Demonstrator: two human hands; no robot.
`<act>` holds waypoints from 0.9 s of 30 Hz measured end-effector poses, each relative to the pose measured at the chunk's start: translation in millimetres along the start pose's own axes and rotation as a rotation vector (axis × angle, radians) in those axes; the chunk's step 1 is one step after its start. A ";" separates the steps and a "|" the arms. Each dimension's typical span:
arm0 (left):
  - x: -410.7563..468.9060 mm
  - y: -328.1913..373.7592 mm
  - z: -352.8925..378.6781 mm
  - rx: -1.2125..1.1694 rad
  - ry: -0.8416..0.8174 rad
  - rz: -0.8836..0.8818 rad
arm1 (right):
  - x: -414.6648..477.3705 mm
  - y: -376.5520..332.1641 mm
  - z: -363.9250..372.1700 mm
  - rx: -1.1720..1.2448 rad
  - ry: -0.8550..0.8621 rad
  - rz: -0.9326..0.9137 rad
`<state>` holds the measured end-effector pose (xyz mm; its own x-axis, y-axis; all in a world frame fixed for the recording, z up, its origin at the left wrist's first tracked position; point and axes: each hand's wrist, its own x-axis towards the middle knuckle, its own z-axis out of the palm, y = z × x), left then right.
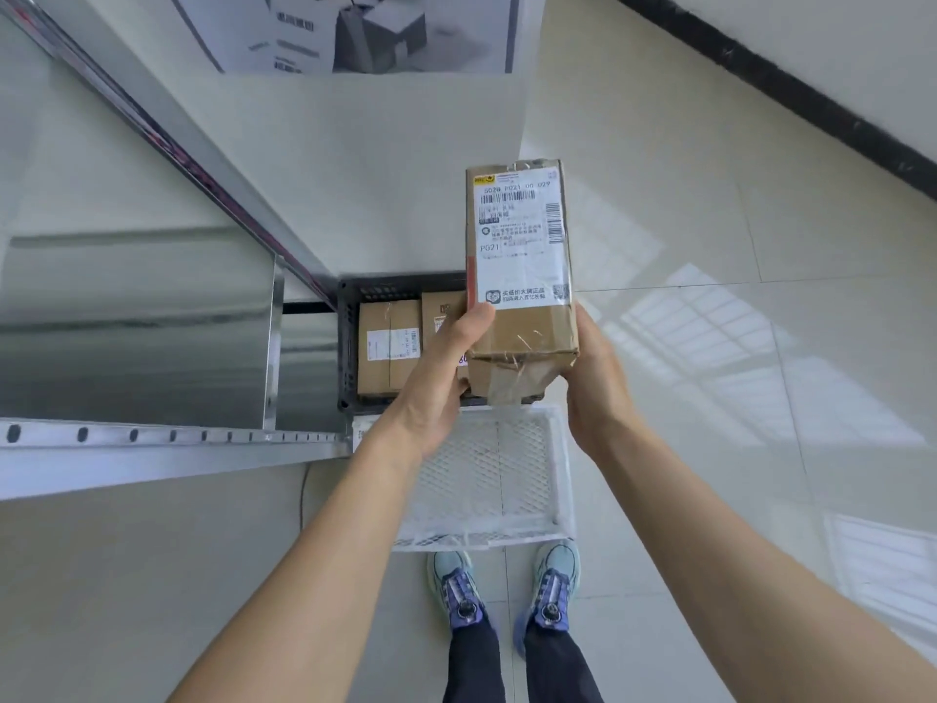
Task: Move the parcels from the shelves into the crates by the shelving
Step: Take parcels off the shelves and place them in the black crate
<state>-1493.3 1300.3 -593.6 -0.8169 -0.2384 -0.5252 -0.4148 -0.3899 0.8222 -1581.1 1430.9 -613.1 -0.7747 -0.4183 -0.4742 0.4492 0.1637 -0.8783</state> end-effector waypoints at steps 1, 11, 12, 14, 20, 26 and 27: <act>11.0 -12.4 -6.0 0.019 -0.009 -0.024 | 9.4 10.9 1.0 0.020 0.011 0.026; 129.3 -118.2 -39.8 0.005 0.003 -0.140 | 104.9 115.9 -1.5 0.036 0.013 0.112; 139.3 -126.4 -41.5 -0.001 -0.005 -0.147 | 113.6 124.5 -4.2 0.031 0.008 0.121; 158.8 -142.8 -43.0 -0.010 -0.004 -0.161 | 129.2 139.9 -10.5 0.014 0.009 0.139; 201.8 -182.0 -39.9 -0.021 0.045 -0.189 | 168.1 185.8 -23.2 -0.030 0.033 0.188; 228.8 -222.6 -45.7 0.005 0.081 -0.236 | 188.7 216.8 -26.4 -0.113 0.003 0.206; 232.1 -227.9 -46.9 0.017 0.075 -0.231 | 191.4 222.6 -27.0 -0.115 0.005 0.214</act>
<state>-1569.6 1292.1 -913.2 -0.6676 -0.2105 -0.7141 -0.5943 -0.4270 0.6815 -1641.4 1411.4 -901.0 -0.6692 -0.3590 -0.6506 0.5503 0.3490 -0.7586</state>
